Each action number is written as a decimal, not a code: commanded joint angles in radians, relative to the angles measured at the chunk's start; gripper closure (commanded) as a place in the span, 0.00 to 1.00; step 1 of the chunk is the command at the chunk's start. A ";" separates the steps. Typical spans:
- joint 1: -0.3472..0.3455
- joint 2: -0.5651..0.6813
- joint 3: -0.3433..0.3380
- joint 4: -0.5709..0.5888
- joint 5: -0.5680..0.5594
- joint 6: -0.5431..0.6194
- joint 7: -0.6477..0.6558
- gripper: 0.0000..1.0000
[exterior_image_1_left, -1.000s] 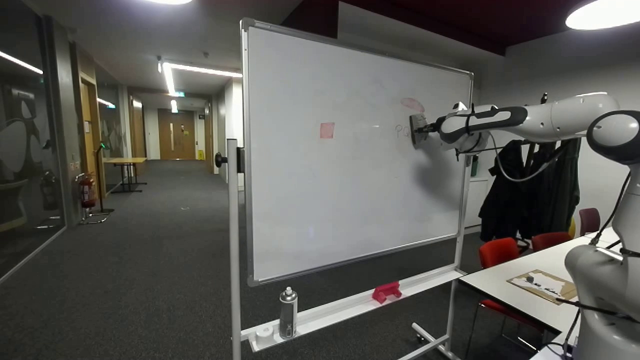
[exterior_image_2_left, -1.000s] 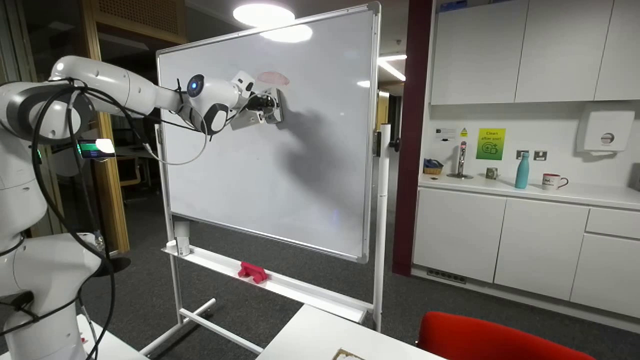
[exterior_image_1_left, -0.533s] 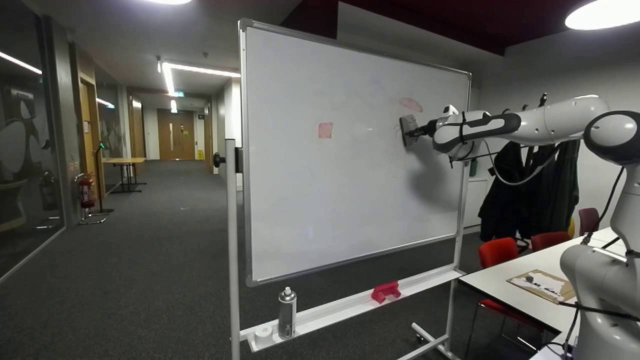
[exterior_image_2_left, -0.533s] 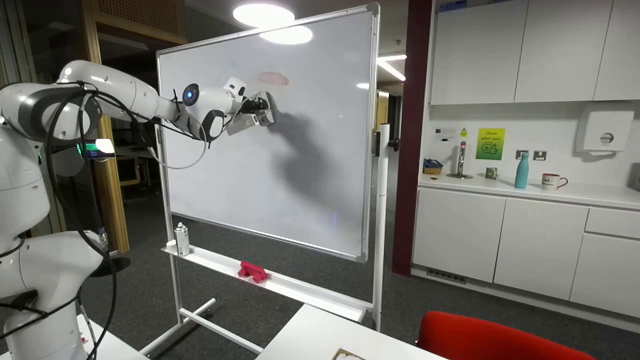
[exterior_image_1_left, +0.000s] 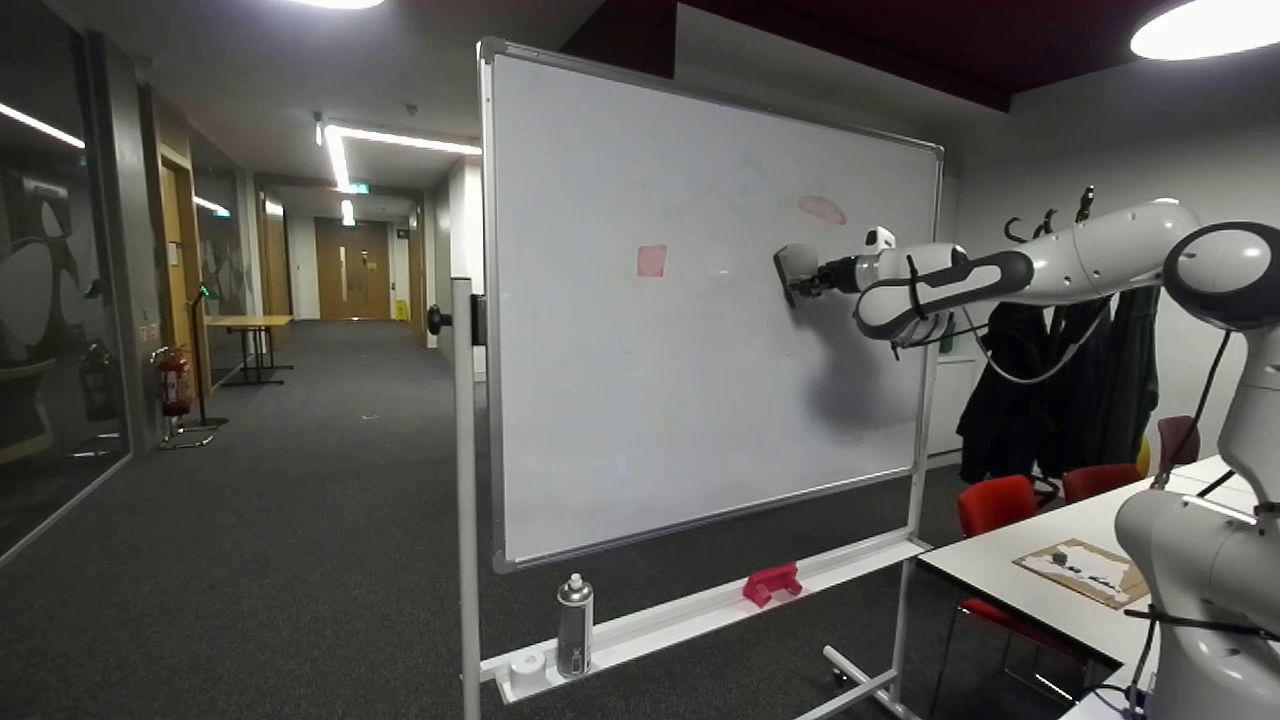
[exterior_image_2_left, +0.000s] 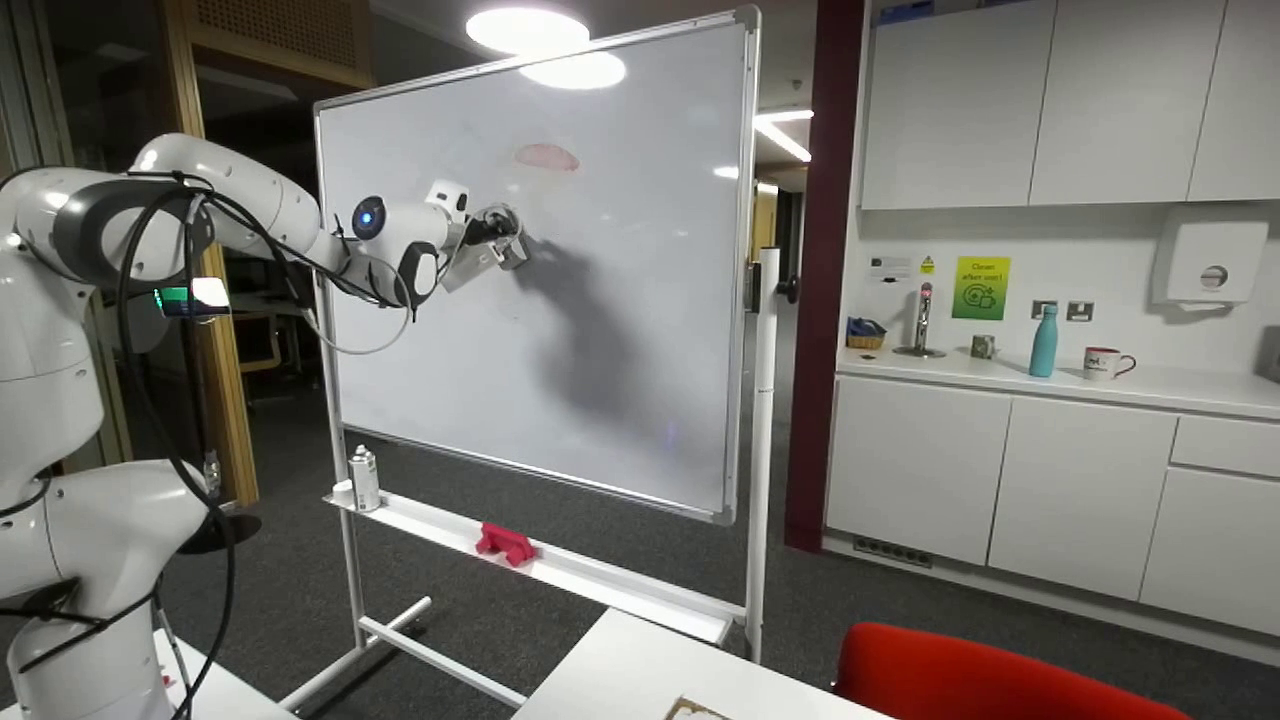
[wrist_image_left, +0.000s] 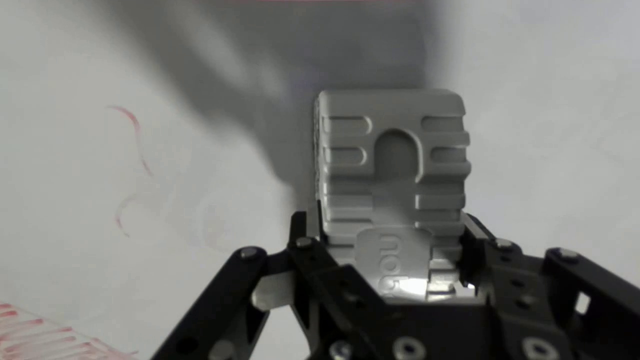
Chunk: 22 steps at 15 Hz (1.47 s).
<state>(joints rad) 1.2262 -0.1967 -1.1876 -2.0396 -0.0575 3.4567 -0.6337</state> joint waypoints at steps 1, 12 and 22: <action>0.062 -0.016 -0.051 0.029 -0.046 0.000 -0.015 0.65; 0.159 -0.130 -0.211 0.084 -0.137 -0.002 0.090 0.65; 0.192 -0.222 -0.294 0.152 -0.270 -0.001 0.198 0.65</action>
<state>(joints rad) 1.3807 -0.3892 -1.4442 -1.9462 -0.2975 3.4558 -0.4533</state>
